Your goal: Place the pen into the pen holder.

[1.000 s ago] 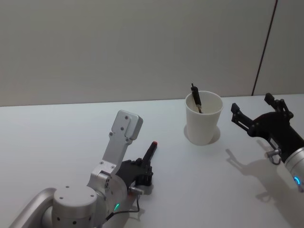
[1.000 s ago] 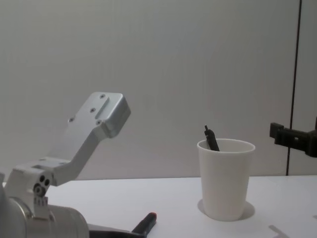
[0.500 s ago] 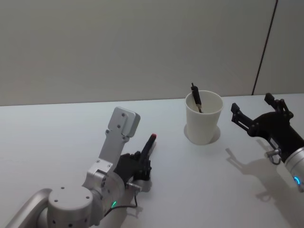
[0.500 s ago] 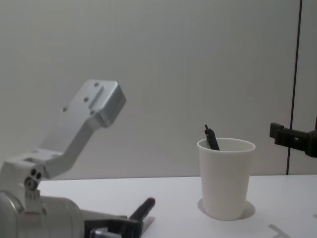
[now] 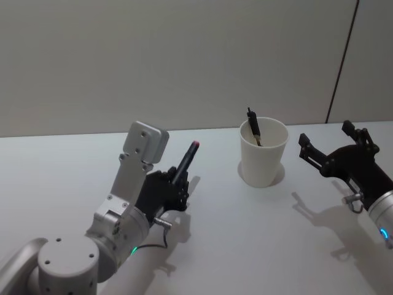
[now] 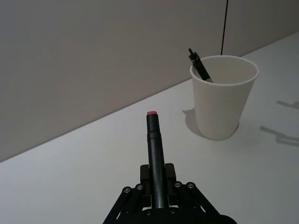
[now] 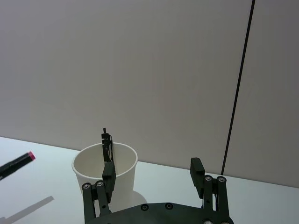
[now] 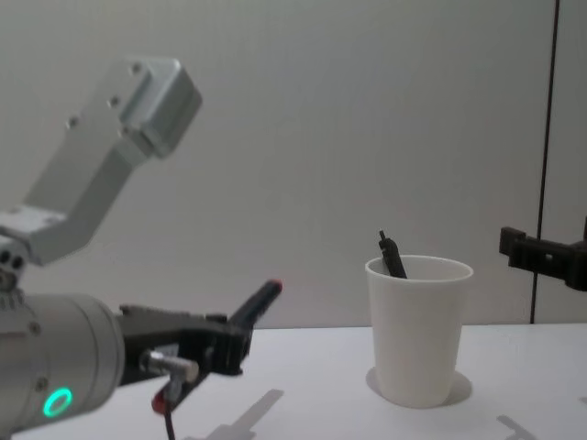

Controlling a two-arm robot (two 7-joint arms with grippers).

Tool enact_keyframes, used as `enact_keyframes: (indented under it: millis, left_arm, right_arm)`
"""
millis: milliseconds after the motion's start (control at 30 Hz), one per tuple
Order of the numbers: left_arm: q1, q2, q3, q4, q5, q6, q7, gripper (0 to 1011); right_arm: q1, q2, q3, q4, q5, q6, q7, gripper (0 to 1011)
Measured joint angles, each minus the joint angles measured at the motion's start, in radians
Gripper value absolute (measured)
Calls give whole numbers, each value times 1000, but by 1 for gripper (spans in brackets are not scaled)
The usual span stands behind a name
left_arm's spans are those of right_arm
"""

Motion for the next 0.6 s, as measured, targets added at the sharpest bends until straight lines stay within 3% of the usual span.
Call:
enact_keyframes:
  millis: [233, 600]
  left_arm:
    - [0, 26, -14, -14, 23, -84, -57, 186]
    - [-28, 40, -24, -4, 57, -221, -201, 186]
  right_arm:
    - [0, 0, 0, 0, 0, 0, 0, 1001]
    - [0, 0, 0, 0, 0, 0, 0, 1001]
